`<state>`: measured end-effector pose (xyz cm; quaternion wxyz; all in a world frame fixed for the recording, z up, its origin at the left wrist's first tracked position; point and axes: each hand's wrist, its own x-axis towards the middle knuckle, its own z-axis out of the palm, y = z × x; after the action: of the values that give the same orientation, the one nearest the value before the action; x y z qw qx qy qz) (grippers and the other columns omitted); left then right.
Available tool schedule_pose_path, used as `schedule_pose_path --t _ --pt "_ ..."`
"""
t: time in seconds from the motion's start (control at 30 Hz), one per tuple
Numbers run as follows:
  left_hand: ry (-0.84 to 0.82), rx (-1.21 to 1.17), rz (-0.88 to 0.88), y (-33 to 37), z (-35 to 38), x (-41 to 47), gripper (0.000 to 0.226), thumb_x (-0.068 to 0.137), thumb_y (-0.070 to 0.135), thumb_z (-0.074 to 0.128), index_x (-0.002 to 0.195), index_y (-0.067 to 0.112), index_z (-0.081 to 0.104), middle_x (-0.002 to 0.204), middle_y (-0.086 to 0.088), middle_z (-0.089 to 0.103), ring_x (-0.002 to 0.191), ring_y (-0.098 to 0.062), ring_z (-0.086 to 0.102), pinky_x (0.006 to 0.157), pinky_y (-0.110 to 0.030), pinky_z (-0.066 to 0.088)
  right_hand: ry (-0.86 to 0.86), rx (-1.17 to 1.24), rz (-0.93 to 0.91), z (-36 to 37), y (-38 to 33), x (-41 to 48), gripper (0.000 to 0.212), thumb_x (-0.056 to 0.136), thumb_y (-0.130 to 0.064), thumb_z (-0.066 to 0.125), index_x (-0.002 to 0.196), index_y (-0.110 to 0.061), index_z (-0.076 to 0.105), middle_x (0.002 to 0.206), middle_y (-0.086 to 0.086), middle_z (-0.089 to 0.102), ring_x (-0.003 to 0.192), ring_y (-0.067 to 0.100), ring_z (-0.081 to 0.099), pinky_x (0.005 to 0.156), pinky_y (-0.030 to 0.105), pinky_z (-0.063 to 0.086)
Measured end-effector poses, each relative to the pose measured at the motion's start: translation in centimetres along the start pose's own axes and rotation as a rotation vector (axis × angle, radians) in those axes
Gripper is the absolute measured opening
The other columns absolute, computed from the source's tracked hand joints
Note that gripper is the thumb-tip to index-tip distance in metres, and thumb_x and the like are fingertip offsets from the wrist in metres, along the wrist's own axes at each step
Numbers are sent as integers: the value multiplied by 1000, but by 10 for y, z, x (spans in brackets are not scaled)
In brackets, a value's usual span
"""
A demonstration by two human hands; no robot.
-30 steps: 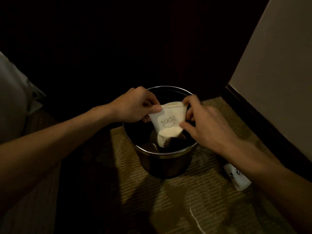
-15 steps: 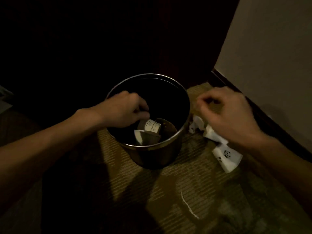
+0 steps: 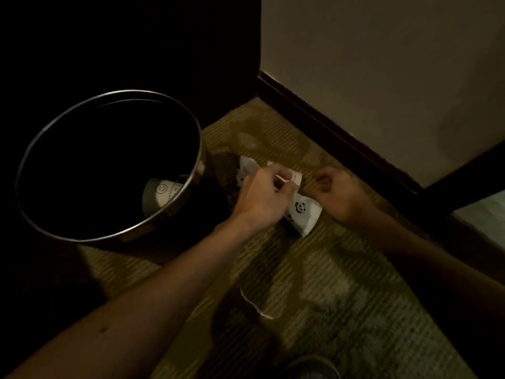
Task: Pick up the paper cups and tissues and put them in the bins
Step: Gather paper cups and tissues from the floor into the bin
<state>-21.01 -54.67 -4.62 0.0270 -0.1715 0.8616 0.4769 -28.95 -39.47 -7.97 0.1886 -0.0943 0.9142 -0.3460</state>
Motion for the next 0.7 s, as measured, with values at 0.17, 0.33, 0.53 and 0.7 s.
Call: schedule_pose_path --t 0.17,0.33,0.53,0.7 --pt "118 -79 -215 -47 40 23 38 94 33 61 129 22 53 121 -1 61 111 -19 58 86 -33 50 -45 -44 24 27 22 0 63 86 -38 69 141 -20 43 135 8 55 124 26 49 96 33 40" --pt "122 -274 -296 -62 56 47 78 84 44 70 148 26 29 125 7 55 119 -17 52 98 -36 45 -137 -174 57 41 43 -1 69 89 -41 65 146 -19 33 142 11 46 133 30 35 107 41 34" --pt "90 -311 -356 -70 68 64 56 86 42 70 134 24 48 104 14 59 101 -14 59 95 -48 52 -82 -244 50 56 65 -1 77 77 -50 73 141 -21 39 142 8 41 131 29 30 106 46 31" --pt "107 -324 -414 -77 70 72 50 94 39 60 138 18 47 134 -6 52 118 -26 55 102 -48 47 -136 65 177 52 79 1 48 79 -40 76 116 -11 64 117 7 66 106 20 59 91 32 47"
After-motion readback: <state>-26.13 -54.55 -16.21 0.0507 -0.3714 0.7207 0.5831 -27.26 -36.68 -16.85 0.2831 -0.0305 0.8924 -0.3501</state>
